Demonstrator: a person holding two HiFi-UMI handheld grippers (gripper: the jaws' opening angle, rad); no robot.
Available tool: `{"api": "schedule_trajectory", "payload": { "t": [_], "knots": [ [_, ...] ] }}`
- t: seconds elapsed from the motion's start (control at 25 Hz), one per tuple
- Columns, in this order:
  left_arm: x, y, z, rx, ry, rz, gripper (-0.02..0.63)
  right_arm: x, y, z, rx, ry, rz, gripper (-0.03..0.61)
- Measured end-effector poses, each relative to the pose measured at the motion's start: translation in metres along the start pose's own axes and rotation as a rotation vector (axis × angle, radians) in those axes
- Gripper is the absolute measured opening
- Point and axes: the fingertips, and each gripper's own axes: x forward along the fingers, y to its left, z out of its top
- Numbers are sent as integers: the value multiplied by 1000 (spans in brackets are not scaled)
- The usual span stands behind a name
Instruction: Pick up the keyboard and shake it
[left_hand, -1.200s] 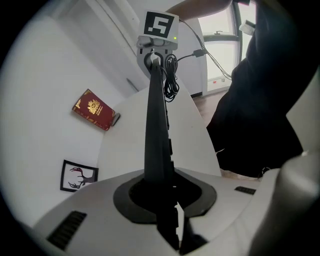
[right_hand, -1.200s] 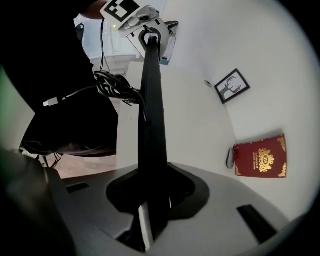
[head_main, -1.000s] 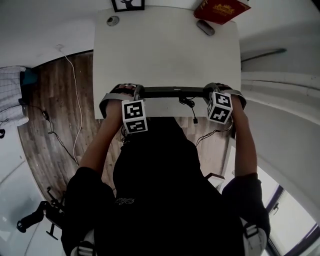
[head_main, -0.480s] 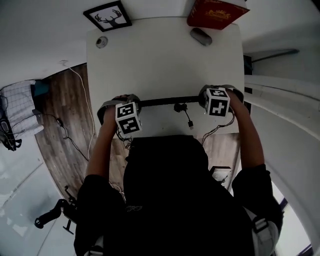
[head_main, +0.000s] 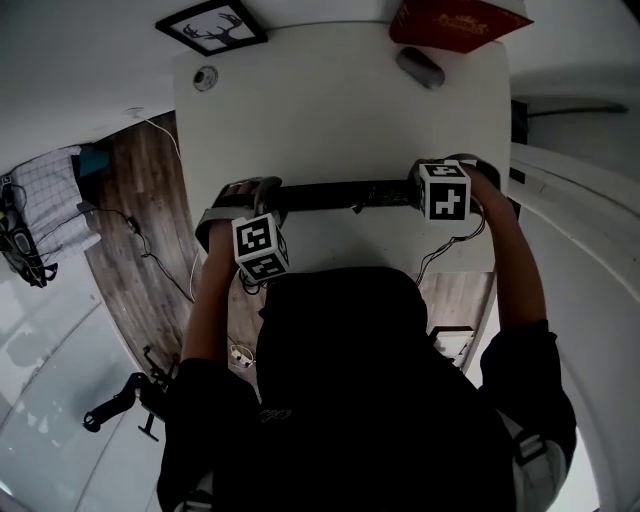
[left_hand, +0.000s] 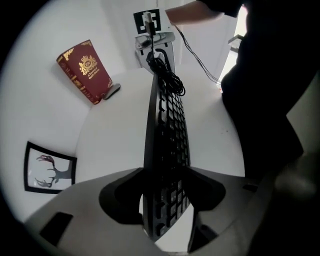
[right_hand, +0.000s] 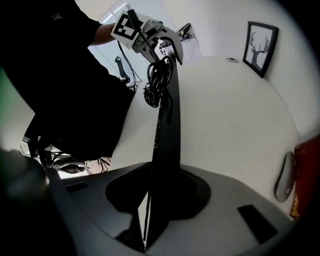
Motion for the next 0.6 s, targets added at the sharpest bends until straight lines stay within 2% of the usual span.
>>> {"api": "schedule_trajectory", "payload": {
  "t": [0.16,0.24,0.4,0.52,0.6],
  "knots": [
    [-22,14,30,54,-42,156,222,0,0,1,-6,-19,38,101],
    [-25,21,44,85,-37,186,222,0,-2,0,-5,-21,51,103],
    [-16,21,50,138,8,142,195,4,-7,0,17,-32,75,115],
    [-13,22,50,129,-1,106,187,3,-10,2,5,-42,85,116],
    [-13,19,52,113,-17,40,187,3,-9,0,6,-48,93,115]
  ]
}}
